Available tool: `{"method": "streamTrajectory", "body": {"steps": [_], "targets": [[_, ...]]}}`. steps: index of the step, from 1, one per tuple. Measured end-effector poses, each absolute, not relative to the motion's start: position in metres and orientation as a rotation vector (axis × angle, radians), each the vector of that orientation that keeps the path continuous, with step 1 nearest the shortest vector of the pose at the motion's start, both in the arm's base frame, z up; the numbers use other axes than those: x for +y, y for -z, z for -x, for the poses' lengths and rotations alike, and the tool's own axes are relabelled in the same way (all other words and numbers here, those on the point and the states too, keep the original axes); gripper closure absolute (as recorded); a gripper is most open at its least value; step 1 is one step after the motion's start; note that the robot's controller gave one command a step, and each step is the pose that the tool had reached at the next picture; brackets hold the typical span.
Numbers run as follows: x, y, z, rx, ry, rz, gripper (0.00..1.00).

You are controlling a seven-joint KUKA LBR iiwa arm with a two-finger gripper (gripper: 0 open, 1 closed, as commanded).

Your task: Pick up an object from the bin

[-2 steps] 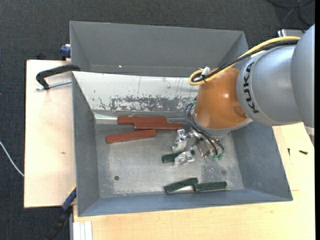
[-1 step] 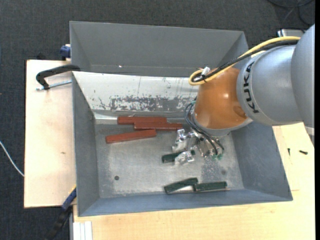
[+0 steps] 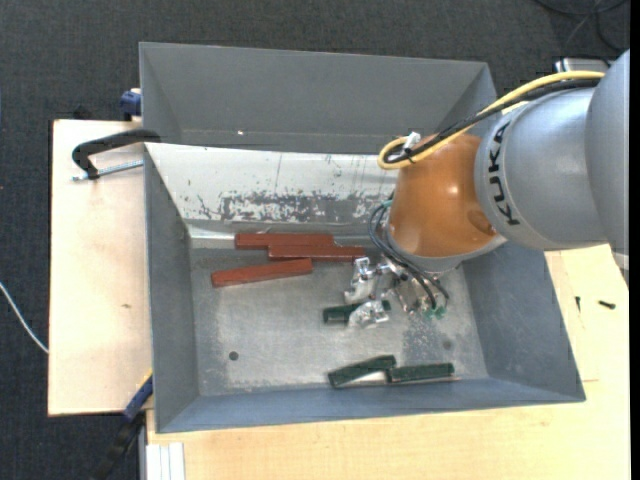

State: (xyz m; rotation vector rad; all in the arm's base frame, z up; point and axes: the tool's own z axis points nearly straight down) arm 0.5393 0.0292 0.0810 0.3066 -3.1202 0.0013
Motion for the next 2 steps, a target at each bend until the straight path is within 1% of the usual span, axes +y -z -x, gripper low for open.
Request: {"method": "streamTrajectory", "body": {"steps": [1, 2], "targets": [[0.0317, -0.1417, -0.5696, -3.105, 0.001, -0.516, 1.00], [0.0317, -0.1417, -0.5696, -3.105, 0.002, -0.516, 1.00]]}}
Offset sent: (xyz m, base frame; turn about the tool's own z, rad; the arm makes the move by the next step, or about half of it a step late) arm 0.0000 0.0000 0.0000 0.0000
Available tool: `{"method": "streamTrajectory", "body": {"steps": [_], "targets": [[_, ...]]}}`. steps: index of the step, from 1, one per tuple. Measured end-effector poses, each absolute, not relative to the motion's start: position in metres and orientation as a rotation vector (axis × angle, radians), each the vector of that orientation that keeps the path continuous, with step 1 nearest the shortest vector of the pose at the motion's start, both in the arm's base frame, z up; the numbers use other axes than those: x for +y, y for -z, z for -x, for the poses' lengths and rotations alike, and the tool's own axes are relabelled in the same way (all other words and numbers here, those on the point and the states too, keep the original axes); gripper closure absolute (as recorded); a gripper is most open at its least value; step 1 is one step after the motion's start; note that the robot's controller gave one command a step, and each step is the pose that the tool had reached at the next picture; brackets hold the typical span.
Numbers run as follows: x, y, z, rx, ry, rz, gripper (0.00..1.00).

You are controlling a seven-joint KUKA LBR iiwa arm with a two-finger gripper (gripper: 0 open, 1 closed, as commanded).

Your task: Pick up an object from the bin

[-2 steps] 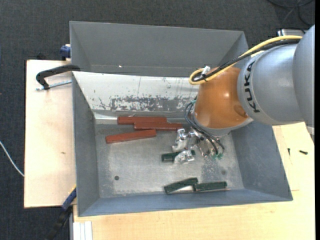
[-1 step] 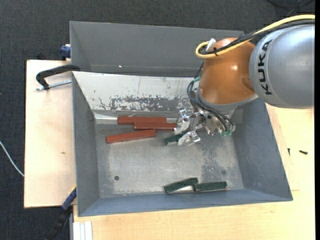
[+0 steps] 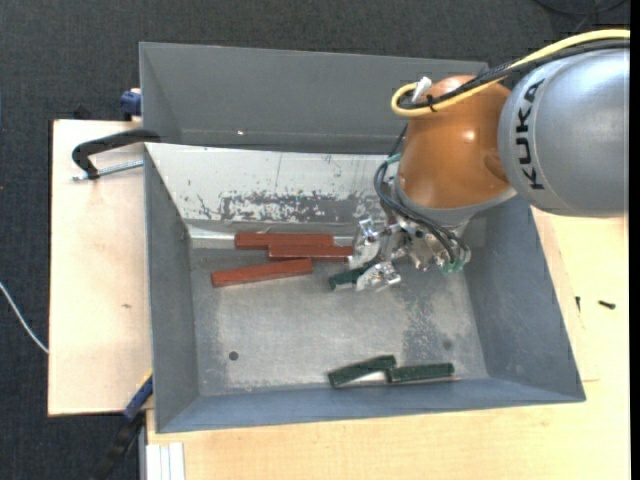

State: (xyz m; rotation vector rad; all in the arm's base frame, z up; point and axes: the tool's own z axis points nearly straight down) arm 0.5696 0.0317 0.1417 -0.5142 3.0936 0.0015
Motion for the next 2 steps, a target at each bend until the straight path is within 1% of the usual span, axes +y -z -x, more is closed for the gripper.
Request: {"method": "streamTrajectory", "body": {"steps": [1, 2], "targets": [[0.024, -0.198, -0.567, 3.092, -0.002, 0.538, 1.00], [0.037, -0.245, -0.568, 3.089, 0.000, 0.505, 1.00]]}}
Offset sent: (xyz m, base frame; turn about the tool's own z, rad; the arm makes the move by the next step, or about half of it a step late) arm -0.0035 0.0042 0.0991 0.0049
